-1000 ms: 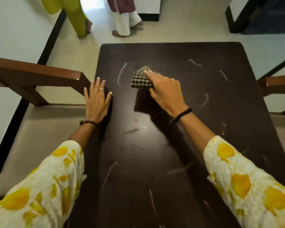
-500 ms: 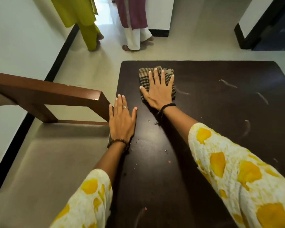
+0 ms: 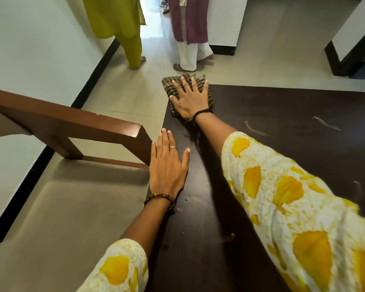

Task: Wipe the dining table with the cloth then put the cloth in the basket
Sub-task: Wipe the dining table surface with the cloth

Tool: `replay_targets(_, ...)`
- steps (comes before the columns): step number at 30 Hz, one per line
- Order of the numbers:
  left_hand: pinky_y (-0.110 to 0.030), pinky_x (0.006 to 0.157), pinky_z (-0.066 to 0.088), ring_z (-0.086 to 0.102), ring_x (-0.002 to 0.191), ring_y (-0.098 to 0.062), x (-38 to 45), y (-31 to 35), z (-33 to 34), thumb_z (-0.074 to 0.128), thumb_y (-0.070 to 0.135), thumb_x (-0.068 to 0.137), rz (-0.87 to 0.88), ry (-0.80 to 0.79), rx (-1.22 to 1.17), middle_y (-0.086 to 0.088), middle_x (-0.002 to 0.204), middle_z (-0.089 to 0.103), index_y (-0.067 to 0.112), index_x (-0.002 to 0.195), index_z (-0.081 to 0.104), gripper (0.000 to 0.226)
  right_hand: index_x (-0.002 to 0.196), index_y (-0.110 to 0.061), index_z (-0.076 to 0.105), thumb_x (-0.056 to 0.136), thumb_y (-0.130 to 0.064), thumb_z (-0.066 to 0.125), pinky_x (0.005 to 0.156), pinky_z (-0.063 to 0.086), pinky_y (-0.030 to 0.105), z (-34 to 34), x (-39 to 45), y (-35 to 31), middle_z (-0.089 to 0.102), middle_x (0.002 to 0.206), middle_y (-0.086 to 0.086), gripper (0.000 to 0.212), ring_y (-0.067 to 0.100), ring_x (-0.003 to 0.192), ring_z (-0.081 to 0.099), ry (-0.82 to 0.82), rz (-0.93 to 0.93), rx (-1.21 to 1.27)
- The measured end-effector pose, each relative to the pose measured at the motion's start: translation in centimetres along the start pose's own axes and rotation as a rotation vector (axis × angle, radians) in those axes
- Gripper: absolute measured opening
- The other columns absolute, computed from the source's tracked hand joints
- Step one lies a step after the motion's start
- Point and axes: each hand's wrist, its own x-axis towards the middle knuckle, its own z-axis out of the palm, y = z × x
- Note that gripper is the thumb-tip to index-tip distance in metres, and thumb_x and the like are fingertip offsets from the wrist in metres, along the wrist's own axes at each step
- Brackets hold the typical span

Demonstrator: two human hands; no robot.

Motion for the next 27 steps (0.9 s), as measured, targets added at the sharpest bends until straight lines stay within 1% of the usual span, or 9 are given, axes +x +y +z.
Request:
replay_targets(4,-0.027,0.111,-0.010,-0.005,0.142,-0.016,-0.6,-0.1,-0.1,0.021,0.045,0.097,-0.006,-0.004,-0.002,-0.010,0.155,-0.003,0.007,0.146,-0.004,0.067,0.149,-0.027,0.008,0.098,-0.047,0.018,0.112,-0.002,0.060,0.6,-3.6,-0.3,0.007,0.158,0.002,0.056,0.028,0.145,0.004,0.034,-0.081,0.010)
replay_targets(7,-0.027,0.110,-0.011,-0.004,0.142,-0.016,-0.6,0.0,-0.2,0.020,0.045,0.097,0.006,-0.004,0.004,-0.010,0.155,-0.003,0.007,0.146,-0.002,0.066,0.149,-0.030,0.013,0.098,-0.047,0.020,0.113,0.000,0.057,0.9,-5.5,1.8,0.012,0.158,0.000,0.054,0.025,0.145,0.007,0.071,-0.122,0.019)
replay_targets(9,-0.026,0.110,-0.012,-0.004,0.142,-0.016,-0.6,0.0,-0.2,0.020,0.045,0.097,0.010,-0.002,-0.006,-0.010,0.155,-0.003,0.007,0.146,-0.001,0.065,0.148,-0.030,0.014,0.098,-0.047,0.021,0.113,0.001,0.056,0.5,-4.8,4.3,0.013,0.158,0.000,0.053,0.024,0.145,0.008,0.074,-0.040,0.034)
replay_targets(12,-0.027,0.110,-0.012,-0.005,0.142,-0.016,-0.6,0.0,-0.2,0.020,0.046,0.097,0.001,-0.003,0.001,-0.010,0.155,-0.004,0.007,0.145,-0.002,0.065,0.149,-0.029,0.014,0.098,-0.047,0.022,0.112,0.001,0.058,-0.1,-3.3,7.6,0.013,0.158,0.001,0.054,0.026,0.144,0.008,0.064,0.165,0.064)
replay_targets(15,-0.029,0.110,-0.011,-0.005,0.142,-0.017,-0.5,0.1,-0.2,0.021,0.045,0.097,-0.005,-0.001,0.009,-0.010,0.155,-0.002,0.007,0.146,-0.001,0.065,0.150,-0.027,0.010,0.099,-0.044,0.020,0.110,-0.001,0.062,0.0,-2.4,6.9,0.009,0.158,0.005,0.055,0.031,0.144,0.004,0.045,0.264,0.054)
replay_targets(18,-0.030,0.111,-0.010,-0.003,0.142,-0.017,-0.6,0.0,-0.2,0.023,0.044,0.097,-0.003,0.004,-0.001,-0.011,0.155,0.000,0.006,0.146,0.001,0.065,0.150,-0.029,0.006,0.099,-0.043,0.017,0.109,-0.004,0.063,0.1,-2.0,3.0,0.003,0.158,0.005,0.054,0.032,0.144,0.001,0.033,0.138,0.031)
replay_targets(21,-0.030,0.111,-0.010,-0.001,0.142,-0.018,-0.5,0.0,-0.1,0.024,0.043,0.097,0.003,0.002,0.002,-0.011,0.155,0.002,0.006,0.146,0.003,0.065,0.149,-0.032,0.006,0.099,-0.045,0.017,0.110,-0.004,0.062,0.2,-3.0,0.9,0.004,0.159,0.004,0.053,0.030,0.145,0.001,0.008,-0.002,0.019)
replay_targets(24,-0.032,0.111,-0.009,0.002,0.142,-0.020,-0.5,0.1,-0.2,0.026,0.042,0.098,0.002,-0.013,0.013,-0.013,0.155,0.004,0.004,0.146,0.006,0.065,0.148,-0.035,0.007,0.099,-0.046,0.018,0.111,-0.003,0.060,0.3,-5.6,3.2,0.006,0.159,0.001,0.051,0.026,0.145,0.003,-0.008,-0.080,0.011)
replay_targets(27,-0.035,0.112,-0.006,0.004,0.142,-0.024,-0.6,0.2,-0.4,0.030,0.038,0.098,0.002,-0.004,0.010,-0.016,0.154,0.007,0.002,0.145,0.008,0.063,0.148,-0.036,0.009,0.099,-0.046,0.019,0.112,-0.001,0.059,-0.2,-8.5,9.5,0.006,0.158,-0.002,0.051,0.024,0.145,0.004,0.004,0.037,0.040)
